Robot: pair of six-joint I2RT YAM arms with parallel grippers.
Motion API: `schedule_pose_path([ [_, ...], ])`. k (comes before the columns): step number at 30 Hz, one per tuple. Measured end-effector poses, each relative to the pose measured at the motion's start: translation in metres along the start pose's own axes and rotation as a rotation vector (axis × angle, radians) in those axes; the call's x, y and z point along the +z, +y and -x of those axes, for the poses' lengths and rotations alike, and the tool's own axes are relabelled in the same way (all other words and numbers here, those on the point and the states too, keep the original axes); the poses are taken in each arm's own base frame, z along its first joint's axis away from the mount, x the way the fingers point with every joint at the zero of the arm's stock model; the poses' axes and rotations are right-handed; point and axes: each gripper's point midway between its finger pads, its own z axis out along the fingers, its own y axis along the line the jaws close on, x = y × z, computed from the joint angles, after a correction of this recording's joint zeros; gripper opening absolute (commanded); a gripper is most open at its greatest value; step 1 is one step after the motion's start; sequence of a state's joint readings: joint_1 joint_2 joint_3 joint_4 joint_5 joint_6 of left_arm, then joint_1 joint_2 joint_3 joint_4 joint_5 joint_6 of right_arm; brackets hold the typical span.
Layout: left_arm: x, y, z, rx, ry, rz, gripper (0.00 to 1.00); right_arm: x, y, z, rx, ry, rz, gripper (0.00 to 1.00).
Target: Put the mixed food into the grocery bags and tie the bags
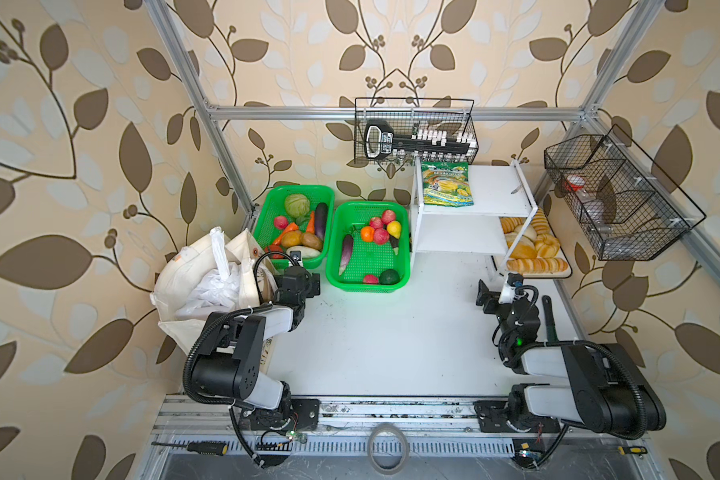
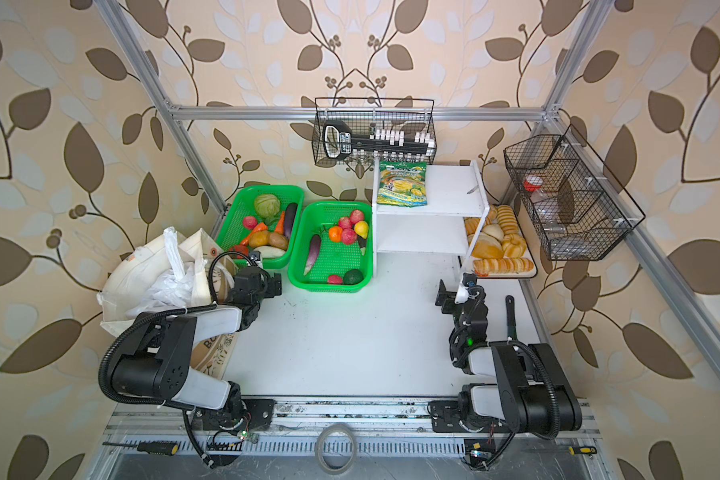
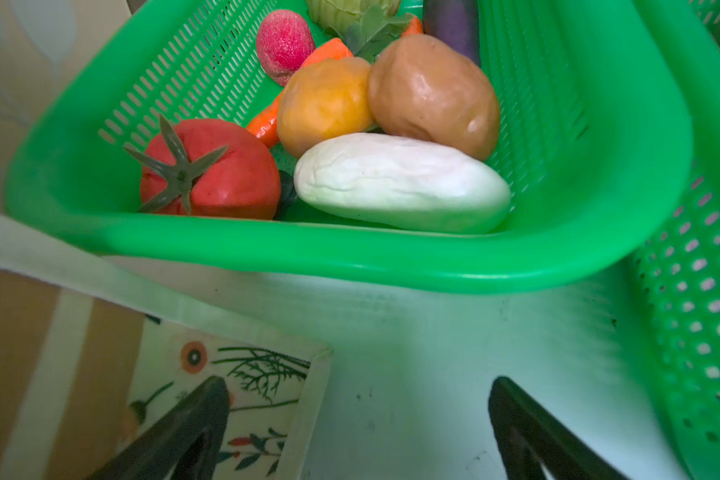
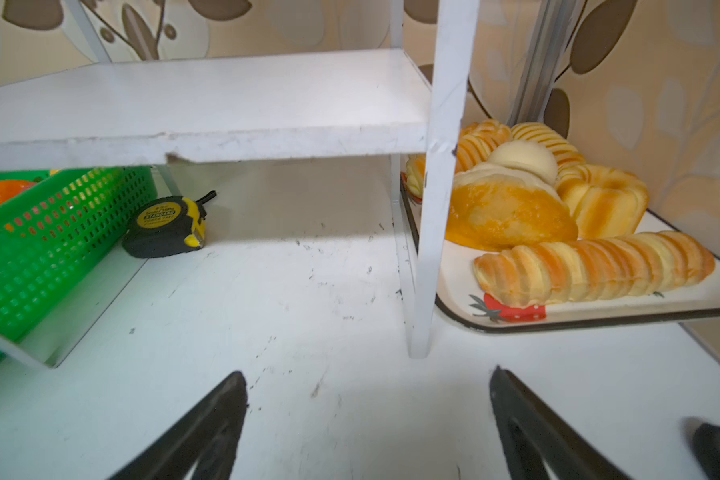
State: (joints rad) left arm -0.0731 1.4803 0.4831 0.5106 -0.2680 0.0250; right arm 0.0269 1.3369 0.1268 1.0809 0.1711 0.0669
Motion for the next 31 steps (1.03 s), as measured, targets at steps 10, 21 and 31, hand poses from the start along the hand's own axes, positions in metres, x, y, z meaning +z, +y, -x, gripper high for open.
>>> schedule_pose_path([
  [10, -0.003, 0.009, -0.018, -0.053, -0.050, -0.005, 0.99, 0.002, -0.008, -0.002, -0.016, 0.019, -0.069, 1.00],
  [21, -0.002, 0.012, -0.013, -0.085, -0.067, 0.002, 0.99, 0.002, -0.008, -0.003, -0.020, 0.022, -0.081, 1.00],
  [31, -0.002, 0.012, -0.012, -0.091, -0.069, 0.002, 0.99, 0.002, -0.008, -0.003, -0.020, 0.022, -0.082, 1.00],
])
